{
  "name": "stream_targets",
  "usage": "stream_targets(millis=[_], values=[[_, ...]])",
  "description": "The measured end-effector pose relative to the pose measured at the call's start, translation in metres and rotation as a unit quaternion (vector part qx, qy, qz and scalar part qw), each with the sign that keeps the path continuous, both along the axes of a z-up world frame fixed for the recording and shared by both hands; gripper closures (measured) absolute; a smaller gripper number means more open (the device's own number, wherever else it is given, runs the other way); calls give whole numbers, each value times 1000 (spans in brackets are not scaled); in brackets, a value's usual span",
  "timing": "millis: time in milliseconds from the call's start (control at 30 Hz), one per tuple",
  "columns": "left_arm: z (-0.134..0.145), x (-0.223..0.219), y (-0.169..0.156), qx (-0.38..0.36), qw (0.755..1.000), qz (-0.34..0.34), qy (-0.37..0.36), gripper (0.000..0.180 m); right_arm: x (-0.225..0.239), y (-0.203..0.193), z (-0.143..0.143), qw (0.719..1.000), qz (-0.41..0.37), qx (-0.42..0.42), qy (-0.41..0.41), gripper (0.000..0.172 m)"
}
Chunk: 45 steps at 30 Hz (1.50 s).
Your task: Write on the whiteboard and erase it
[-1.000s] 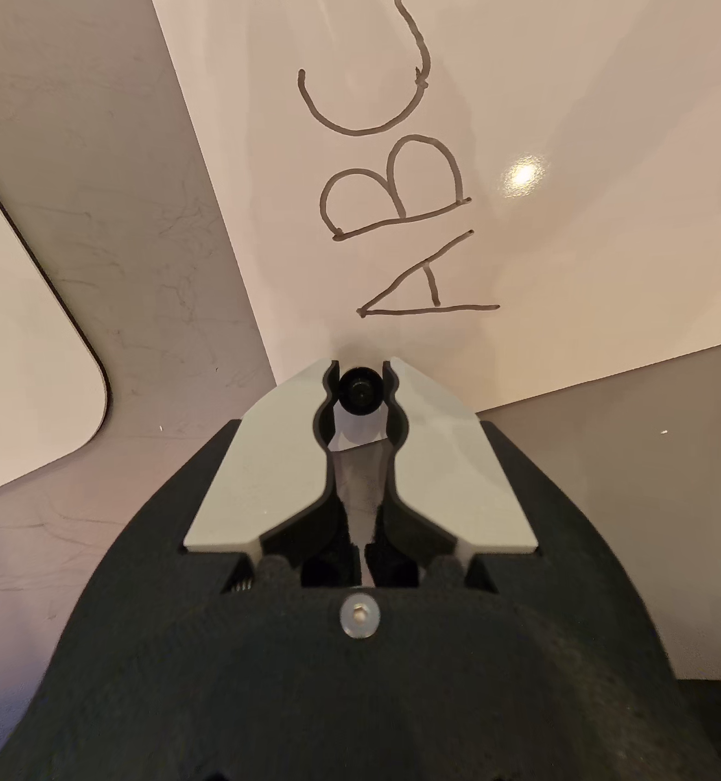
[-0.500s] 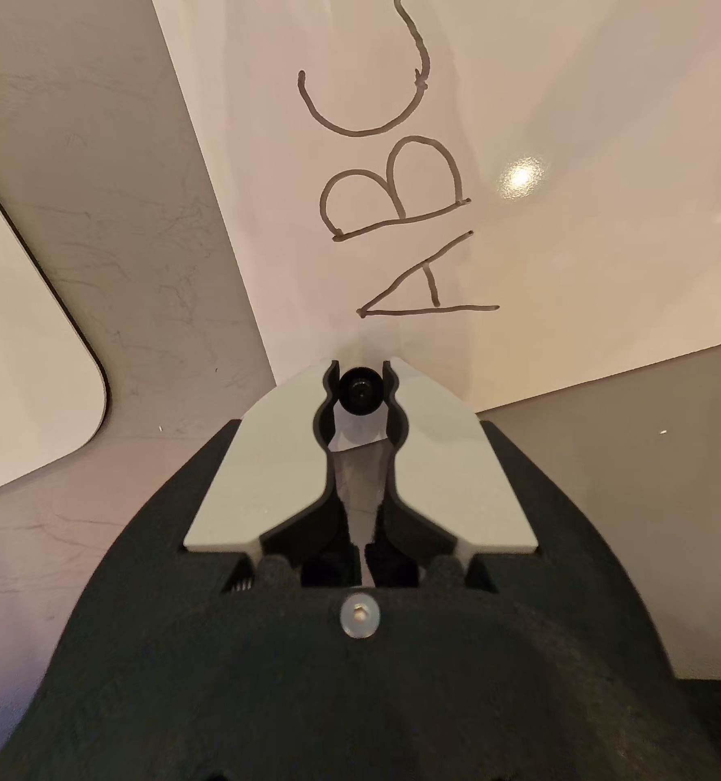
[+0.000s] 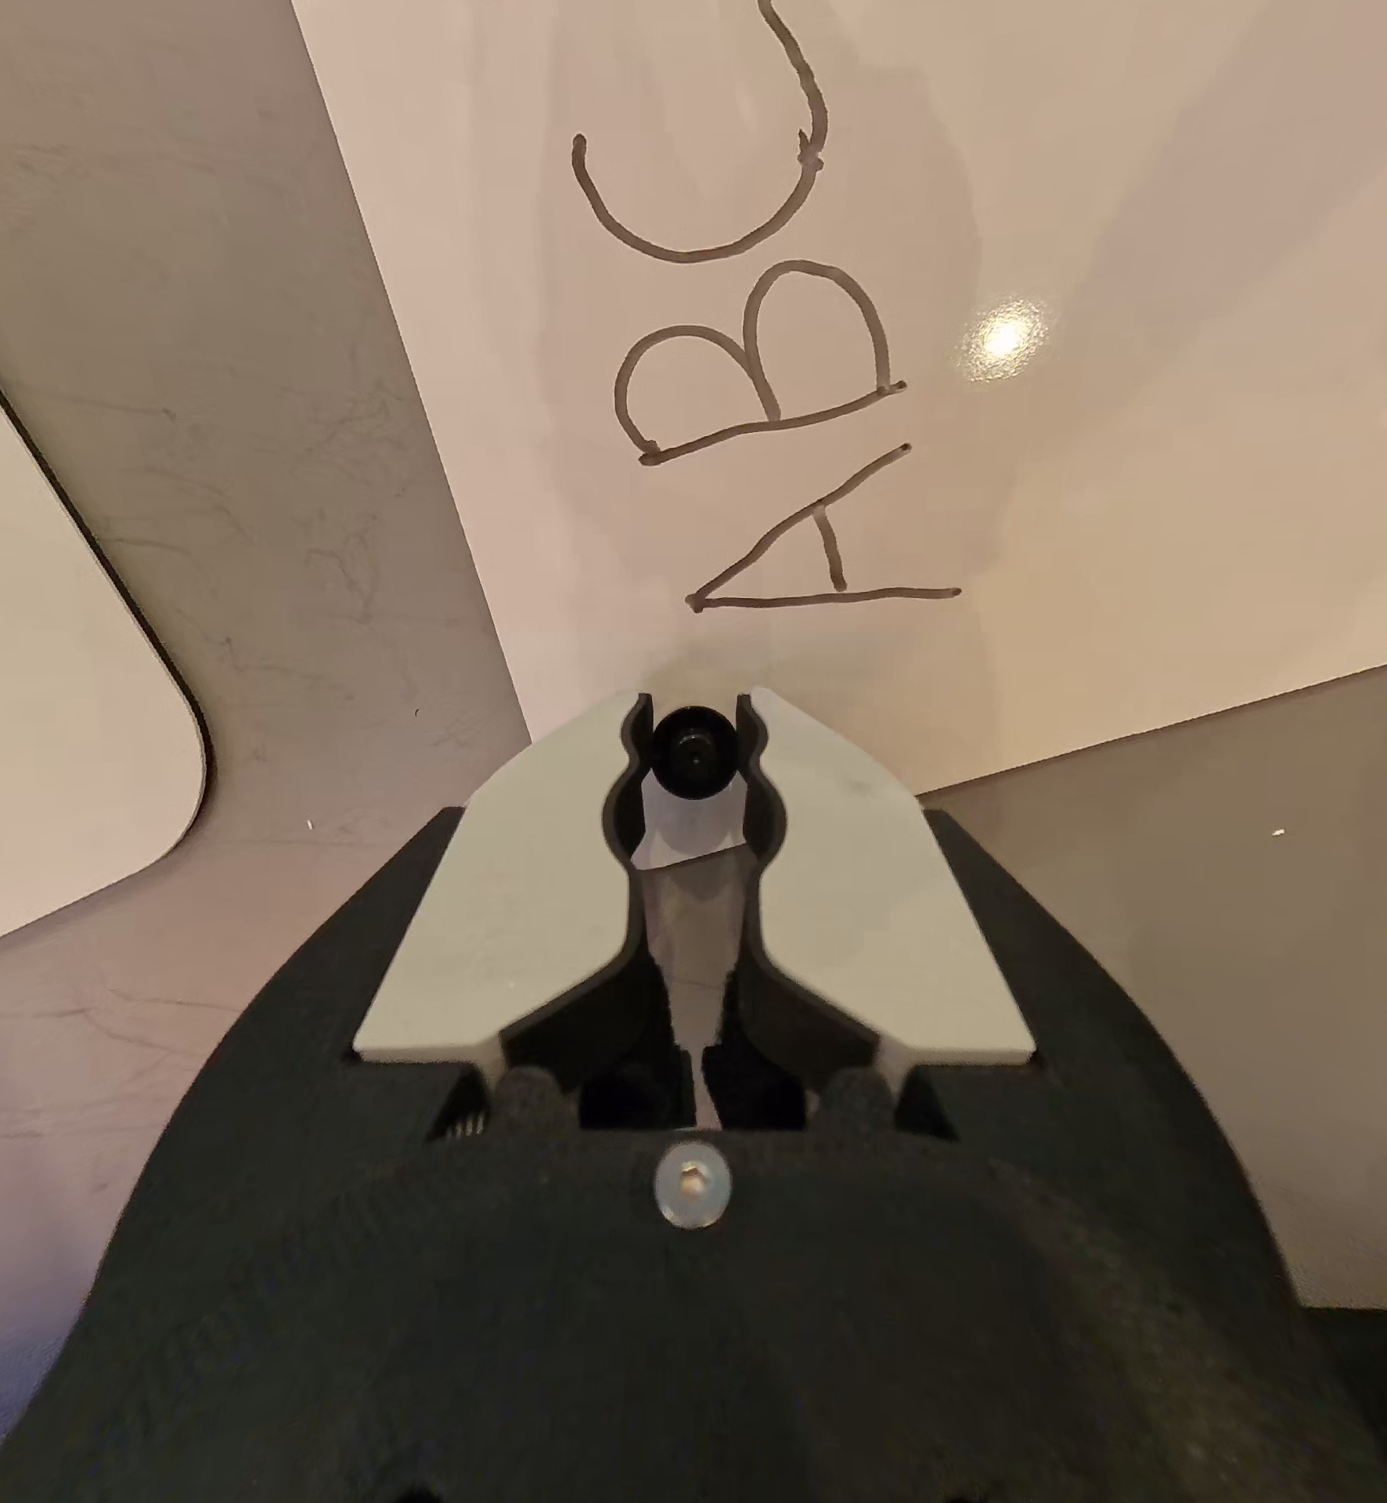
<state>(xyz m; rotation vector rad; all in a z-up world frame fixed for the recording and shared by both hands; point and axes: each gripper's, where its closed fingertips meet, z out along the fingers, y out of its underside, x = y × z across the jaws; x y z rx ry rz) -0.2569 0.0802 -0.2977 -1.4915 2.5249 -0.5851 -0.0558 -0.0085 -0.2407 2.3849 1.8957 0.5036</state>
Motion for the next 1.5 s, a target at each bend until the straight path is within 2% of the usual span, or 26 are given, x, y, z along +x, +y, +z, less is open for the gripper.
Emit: stream_targets(millis=[600,767,1067,1500], values=[[0,0,0,-2,1000,0,0,160,27,-8,0,999,-28,0,-21,150],[0,0,0,-2,1000,0,0,160,7,-15,4,1000,-12,-3,11,150],[0,0,0,-1,1000,0,0,160,0,-22,-3,1000,-3,-19,-1,150],[0,0,-1,-1,1000,0,0,160,30,-34,-3,999,-33,-27,-25,150]])
